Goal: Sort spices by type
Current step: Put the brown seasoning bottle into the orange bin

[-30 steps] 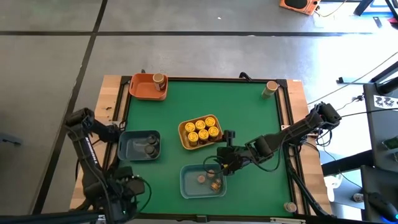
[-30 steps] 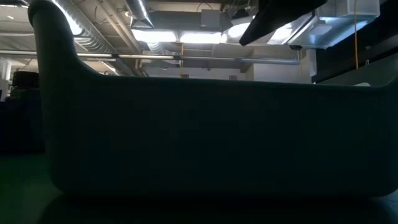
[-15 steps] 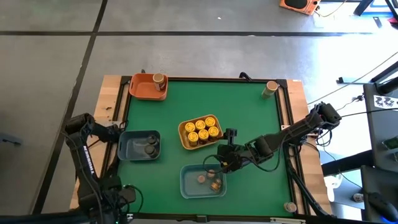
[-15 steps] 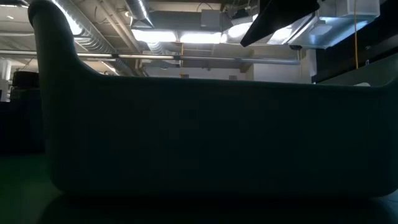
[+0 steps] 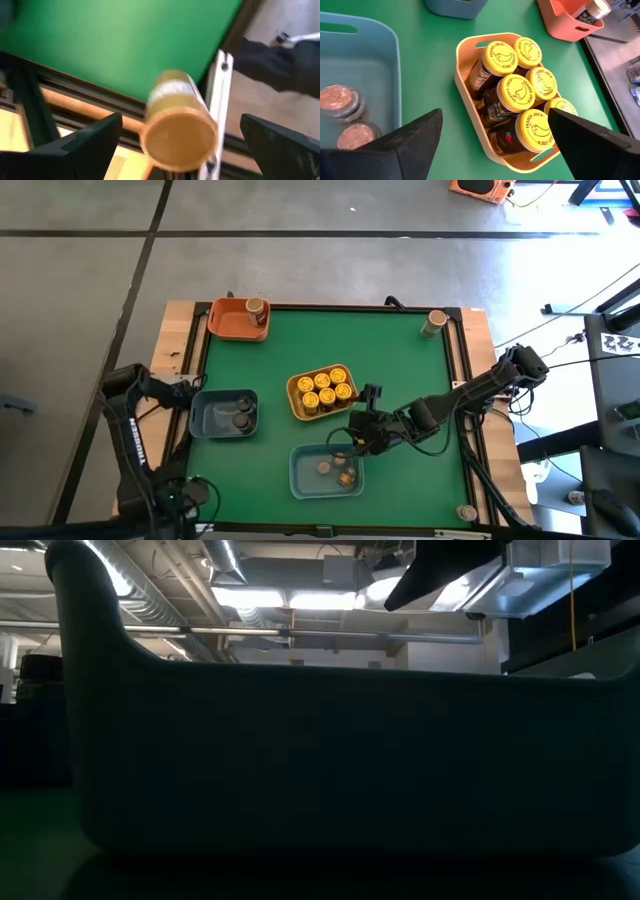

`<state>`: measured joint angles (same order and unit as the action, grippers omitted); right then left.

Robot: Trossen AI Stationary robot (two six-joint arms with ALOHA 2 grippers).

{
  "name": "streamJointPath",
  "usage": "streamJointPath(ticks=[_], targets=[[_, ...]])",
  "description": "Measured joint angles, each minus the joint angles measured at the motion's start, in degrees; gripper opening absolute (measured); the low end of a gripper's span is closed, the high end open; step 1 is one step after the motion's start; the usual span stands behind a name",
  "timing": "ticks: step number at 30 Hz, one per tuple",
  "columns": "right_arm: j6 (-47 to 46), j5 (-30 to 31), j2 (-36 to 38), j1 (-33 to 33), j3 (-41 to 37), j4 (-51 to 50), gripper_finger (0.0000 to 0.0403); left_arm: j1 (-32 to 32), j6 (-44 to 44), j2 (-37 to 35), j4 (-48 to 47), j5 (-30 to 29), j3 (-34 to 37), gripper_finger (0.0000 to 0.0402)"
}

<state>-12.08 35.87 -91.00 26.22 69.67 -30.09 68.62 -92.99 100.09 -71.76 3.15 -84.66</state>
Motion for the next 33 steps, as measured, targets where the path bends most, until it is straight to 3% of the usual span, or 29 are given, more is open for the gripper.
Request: streamJointPath(ticks=[15,26,29,33], targets=[[-0.13,-0.34,0.0,0.01,0.0,0.0,0.036,4.78,0.19,4.99,0.16,-0.34,-0.02,0.0396],[-0.11,-0.33,-0.17,0.01,0.0,-0.6,0.036,4.98,-0.05,6.43,0.51,0.31,-0.11,0.0279],[0.34,-0.62,-0.63,0.0,-0.02,-0.69,0.036,4.26,-0.45,6.56,0.32,0.7,-0.15,0.0273],[-1.34,-5.46,-0.59,-0.01,-0.02,-0.18,0.036,2.56,-1.64,6.35,-1.39,0.92,-0.2,0.0273]])
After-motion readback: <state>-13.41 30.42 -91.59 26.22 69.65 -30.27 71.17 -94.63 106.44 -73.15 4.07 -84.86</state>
